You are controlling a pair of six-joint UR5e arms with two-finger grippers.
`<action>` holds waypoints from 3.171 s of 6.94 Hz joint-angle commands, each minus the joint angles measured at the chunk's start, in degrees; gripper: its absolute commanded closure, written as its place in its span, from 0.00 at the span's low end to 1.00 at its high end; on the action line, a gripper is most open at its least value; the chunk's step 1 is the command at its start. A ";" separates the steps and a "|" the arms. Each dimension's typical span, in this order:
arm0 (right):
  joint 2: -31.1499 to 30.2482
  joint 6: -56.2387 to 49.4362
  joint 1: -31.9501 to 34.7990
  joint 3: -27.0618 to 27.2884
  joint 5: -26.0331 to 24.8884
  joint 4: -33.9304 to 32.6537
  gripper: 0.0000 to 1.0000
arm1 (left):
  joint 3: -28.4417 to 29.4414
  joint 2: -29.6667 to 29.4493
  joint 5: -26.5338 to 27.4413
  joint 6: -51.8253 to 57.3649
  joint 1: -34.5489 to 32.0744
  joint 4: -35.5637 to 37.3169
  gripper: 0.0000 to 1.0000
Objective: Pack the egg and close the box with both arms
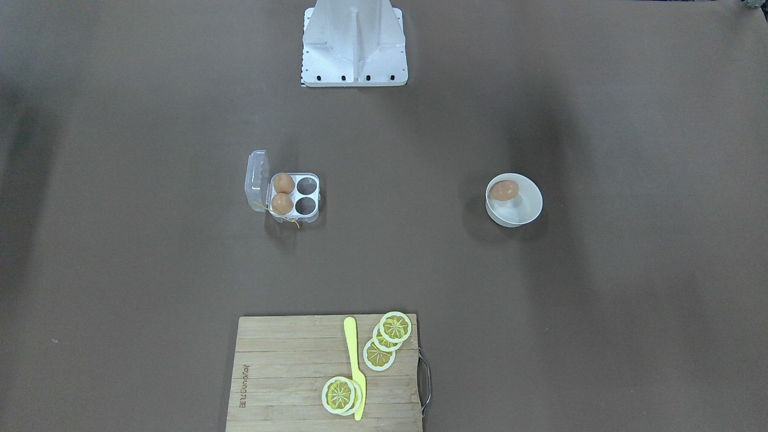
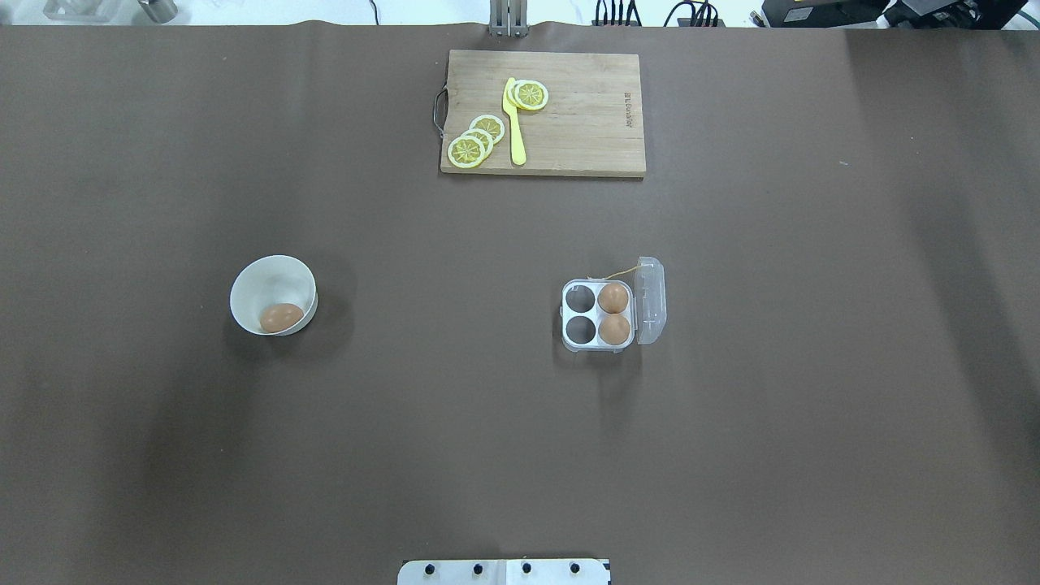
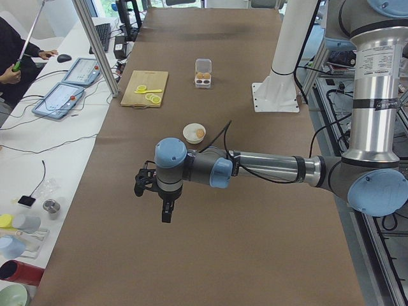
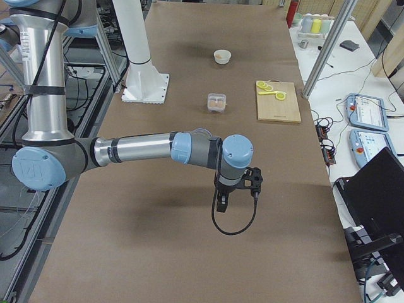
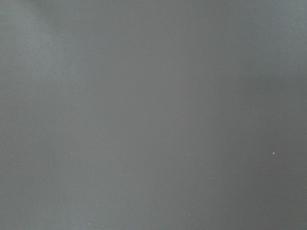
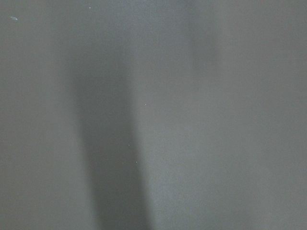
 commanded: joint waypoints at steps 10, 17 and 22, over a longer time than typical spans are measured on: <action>-0.04 0.10 -0.22 -1.62 -0.03 3.96 0.00 | -1.94 -1.40 0.19 0.38 1.71 -0.27 0.02; 0.40 2.91 -1.80 -1.27 -0.11 8.26 0.00 | -12.92 -7.70 0.89 -38.90 24.60 -1.32 0.02; 0.05 3.00 -3.29 -1.36 -0.11 8.35 0.00 | -11.18 -17.48 13.72 -59.03 45.13 -1.06 0.12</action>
